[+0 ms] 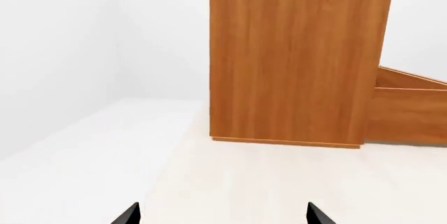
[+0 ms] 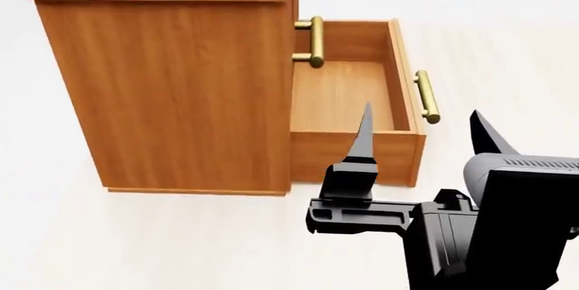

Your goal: Put the bowl in the bottom drawer of the cabinet and close it.

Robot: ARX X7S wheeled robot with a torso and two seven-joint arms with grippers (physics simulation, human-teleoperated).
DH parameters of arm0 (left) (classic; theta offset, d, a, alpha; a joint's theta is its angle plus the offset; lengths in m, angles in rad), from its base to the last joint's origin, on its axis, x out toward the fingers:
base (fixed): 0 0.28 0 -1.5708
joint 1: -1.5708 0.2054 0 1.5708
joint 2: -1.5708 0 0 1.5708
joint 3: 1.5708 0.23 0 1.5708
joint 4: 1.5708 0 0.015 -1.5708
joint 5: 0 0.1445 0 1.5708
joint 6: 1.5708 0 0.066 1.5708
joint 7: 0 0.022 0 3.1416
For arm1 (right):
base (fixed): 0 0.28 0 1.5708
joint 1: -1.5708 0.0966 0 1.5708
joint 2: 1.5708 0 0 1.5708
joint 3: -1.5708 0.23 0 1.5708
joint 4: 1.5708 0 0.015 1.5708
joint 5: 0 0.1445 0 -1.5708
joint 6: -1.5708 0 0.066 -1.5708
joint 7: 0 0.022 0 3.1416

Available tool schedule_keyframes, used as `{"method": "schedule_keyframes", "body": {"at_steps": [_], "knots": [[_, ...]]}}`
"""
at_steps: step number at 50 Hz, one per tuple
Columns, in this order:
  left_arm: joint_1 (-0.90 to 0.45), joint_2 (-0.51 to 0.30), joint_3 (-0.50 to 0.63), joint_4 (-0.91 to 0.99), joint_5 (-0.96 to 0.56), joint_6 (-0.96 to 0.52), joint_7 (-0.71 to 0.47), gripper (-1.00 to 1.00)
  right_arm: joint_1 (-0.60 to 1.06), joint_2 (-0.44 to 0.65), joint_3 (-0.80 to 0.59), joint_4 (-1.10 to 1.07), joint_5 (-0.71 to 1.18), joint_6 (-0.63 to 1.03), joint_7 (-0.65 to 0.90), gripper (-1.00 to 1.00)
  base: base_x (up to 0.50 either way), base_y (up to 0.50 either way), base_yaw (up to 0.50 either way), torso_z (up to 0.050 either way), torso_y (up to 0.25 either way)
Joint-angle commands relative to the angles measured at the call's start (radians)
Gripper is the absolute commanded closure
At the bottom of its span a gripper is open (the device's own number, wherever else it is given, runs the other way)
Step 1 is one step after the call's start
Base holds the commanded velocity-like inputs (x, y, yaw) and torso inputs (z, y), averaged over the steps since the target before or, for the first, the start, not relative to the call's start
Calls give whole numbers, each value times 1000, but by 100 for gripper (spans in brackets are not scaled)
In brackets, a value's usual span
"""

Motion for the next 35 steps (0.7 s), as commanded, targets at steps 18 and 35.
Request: {"method": "schedule_keyframes", "body": {"at_steps": [18,35], "knots": [[7,-22,11,52,-11,-37,-23,-100,-30,18,-22,27,3,-58,8,-100,500,0,0,0,0],[0,-28,20,32,-14,-21,-30,-100,-36,32,-42,41,-1,-84,15,-100,500,0,0,0,1]]}}
